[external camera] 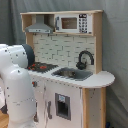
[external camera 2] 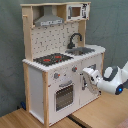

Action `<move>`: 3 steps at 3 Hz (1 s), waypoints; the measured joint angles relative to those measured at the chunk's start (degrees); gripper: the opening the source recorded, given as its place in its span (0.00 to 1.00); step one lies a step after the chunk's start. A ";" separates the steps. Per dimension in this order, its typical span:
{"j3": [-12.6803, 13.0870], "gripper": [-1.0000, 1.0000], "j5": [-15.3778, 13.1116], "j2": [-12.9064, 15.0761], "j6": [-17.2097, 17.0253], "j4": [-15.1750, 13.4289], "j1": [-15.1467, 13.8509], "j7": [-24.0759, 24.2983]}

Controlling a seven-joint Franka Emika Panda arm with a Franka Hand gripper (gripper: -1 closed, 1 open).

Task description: Play with the kitchen

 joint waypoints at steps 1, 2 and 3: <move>-0.01 1.00 -2.27 0.00 1.36 -0.22 -1.49 5.15; -0.02 1.00 -5.50 0.04 2.34 -0.21 -2.97 10.50; -0.02 1.00 -8.28 0.29 2.42 -0.22 -3.58 15.48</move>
